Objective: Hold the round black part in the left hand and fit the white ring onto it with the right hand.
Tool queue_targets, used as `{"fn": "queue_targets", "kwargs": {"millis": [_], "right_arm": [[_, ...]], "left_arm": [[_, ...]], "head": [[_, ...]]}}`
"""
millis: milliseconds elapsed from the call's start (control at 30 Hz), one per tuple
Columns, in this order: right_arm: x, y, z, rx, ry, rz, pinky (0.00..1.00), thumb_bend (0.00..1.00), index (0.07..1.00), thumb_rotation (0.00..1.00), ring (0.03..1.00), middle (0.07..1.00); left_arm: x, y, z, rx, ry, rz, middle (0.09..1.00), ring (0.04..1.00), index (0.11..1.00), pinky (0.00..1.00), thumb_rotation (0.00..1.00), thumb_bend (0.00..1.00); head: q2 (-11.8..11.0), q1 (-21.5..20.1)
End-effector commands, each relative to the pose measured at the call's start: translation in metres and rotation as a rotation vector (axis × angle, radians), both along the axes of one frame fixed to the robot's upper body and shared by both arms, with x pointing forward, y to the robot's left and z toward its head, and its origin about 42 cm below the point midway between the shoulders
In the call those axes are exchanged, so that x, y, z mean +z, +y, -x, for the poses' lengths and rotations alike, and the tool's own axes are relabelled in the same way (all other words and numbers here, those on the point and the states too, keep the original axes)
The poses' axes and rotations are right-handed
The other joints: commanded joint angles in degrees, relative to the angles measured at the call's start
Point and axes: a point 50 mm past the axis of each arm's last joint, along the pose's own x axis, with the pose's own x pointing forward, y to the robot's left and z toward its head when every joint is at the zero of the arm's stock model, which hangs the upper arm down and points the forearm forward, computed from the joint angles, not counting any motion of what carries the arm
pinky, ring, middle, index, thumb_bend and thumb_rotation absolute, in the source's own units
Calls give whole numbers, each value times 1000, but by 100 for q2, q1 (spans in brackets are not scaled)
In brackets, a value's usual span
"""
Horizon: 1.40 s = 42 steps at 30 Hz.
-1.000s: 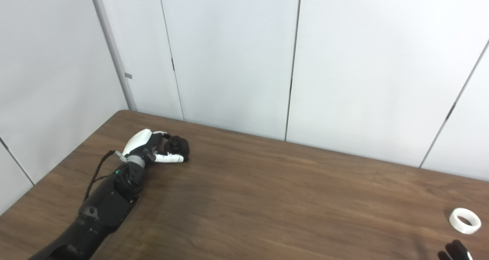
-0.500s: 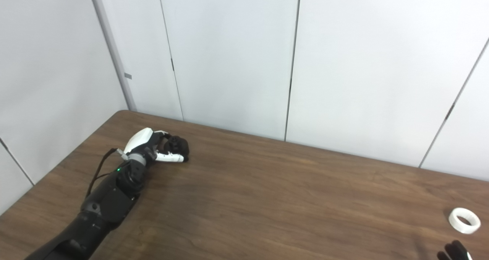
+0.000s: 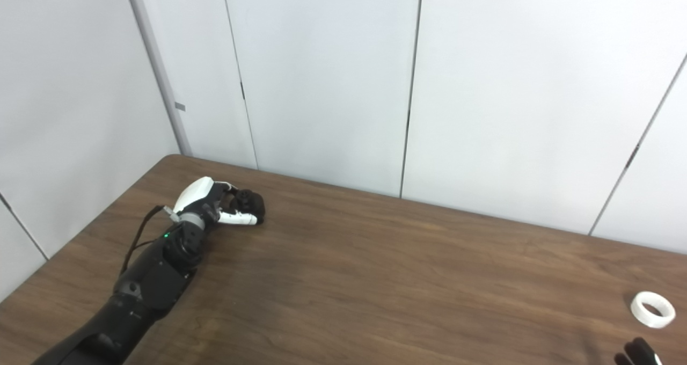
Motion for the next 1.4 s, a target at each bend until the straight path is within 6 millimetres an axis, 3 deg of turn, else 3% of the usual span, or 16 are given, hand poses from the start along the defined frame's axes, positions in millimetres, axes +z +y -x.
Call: {"fn": "queue_targets", "kwargs": {"millis": [0,133,200,300,333,467,933,1200,1367], "right_arm": [[-21,8,17,-13,76,-38,972,748,951,1000,973,976],[-22,7,16,-13,78,-37,980,755,963,1000,973,979],[-22,7,16,-12,78,-38,983,751,964,1000,973,979],[-21,6,15,-11,76,-42,982,744,964,1000,972,978],[-21,5,15,-10,74,-40,974,738,963,1000,968,975],[-22,4,16,-10,73,-43,967,739,960,1000,963,971],[-20,5,17,-14,71,-41,937,759,940,1000,951,959],[-19,9,17,-8,64,-33,959,735,939,1000,961,966],[-17,12,16,-9,58,-37,974,714,948,1000,968,974]], "left_arm": [[23,6,-9,-5,-50,-2,897,973,660,1000,243,802],[20,6,-9,-5,-63,7,875,956,620,1000,197,786],[19,7,-9,-17,-72,-8,848,927,518,1000,98,578],[17,7,-9,-31,-97,-7,809,899,491,982,66,529],[17,7,-9,-34,-104,-6,773,864,486,912,55,522],[15,6,-8,-35,-117,5,742,837,485,839,49,519],[17,-3,7,-70,-186,-7,746,851,483,833,48,522],[23,-33,32,-144,-217,-35,769,906,485,922,51,522],[30,-59,51,-235,-238,-71,785,905,485,917,51,522]], "head": [[3,6],[-4,4],[0,-6],[-4,-13],[-7,-15],[-8,-18],[56,-116],[129,-280],[205,-452]]}}
